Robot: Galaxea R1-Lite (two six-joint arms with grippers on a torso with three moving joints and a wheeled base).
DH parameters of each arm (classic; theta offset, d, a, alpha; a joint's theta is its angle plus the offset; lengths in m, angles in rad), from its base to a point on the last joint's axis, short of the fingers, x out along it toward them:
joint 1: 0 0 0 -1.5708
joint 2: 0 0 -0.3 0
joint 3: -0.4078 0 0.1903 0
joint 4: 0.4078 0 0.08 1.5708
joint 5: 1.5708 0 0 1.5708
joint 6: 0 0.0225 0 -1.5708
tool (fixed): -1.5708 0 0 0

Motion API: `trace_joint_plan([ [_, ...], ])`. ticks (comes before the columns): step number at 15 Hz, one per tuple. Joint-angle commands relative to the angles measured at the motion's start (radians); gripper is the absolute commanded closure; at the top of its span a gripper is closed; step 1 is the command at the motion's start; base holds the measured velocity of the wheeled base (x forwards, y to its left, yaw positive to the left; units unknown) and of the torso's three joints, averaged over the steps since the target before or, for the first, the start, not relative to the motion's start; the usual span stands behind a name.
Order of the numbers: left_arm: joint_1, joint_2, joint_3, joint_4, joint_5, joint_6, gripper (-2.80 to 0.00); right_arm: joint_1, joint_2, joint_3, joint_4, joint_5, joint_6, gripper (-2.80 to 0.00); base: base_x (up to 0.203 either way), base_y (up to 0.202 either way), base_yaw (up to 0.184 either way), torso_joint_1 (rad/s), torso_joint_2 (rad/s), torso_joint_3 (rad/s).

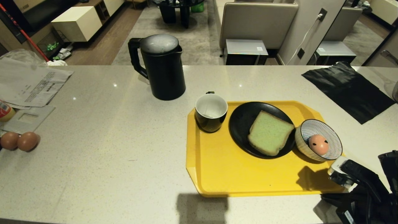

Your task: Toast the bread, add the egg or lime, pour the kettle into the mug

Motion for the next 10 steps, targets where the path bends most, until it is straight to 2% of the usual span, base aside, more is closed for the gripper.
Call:
trace_joint_plan([
  [1, 0.0, 0.0, 0.0, 0.0, 0.0, 0.001, 0.0, 0.001, 0.043, 0.001, -0.014, 0.0, -0.004, 0.0, 0.0, 0.0, 0.0, 0.0, 0.0, 0.0],
  [10, 0.001, 0.0, 0.0, 0.0, -0.003, 0.001, 0.0, 0.002, 0.048, -0.029, -0.02, 0.006, 0.015, 0.0, 0.0, 0.0, 0.0, 0.0, 0.0, 0.0],
])
